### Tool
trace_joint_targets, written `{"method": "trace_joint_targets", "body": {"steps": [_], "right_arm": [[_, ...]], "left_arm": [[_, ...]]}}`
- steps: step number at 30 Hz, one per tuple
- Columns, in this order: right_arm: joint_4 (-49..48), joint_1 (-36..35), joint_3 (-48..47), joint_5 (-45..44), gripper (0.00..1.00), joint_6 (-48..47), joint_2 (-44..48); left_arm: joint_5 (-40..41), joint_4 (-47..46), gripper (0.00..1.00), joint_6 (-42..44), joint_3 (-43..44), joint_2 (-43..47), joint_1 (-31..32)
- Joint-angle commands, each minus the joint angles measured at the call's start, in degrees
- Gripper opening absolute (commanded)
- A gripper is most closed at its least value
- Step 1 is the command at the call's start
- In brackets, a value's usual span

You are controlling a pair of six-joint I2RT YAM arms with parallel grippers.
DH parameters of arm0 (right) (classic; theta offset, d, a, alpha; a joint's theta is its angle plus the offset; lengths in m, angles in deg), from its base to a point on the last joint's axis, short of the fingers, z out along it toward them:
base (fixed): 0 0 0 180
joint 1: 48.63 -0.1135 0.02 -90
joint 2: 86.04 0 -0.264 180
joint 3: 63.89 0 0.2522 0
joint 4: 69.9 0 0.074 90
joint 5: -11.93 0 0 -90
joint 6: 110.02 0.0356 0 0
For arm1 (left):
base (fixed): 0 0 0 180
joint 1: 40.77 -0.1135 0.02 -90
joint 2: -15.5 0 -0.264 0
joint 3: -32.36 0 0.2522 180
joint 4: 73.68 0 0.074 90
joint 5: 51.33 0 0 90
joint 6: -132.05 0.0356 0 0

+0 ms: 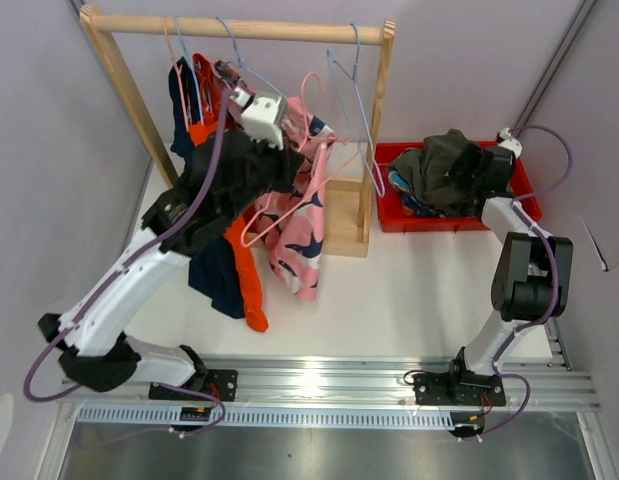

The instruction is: Remove the shorts from the hanger

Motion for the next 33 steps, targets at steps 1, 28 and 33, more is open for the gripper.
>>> {"method": "trace_joint_targets", "body": {"steps": [1, 28, 33], "right_arm": [[-0.68, 0.35, 3.15, 6.64, 1.00, 4.71, 1.97], [9.77, -10.54, 24.18, 6.29, 0.99, 3.84, 44.07], [12.32, -11.78, 23.74, 5.15, 0.99, 3.49, 47.06]], "left_arm": [[3.03, -2.17, 0.00, 3.02, 11.25, -6.11, 0.21], [25.10, 29.66, 0.00, -16.23, 14.01, 4.07, 19.28], [26.76, 24.84, 0.00, -8.34, 21.75, -3.32, 19.37]]}}
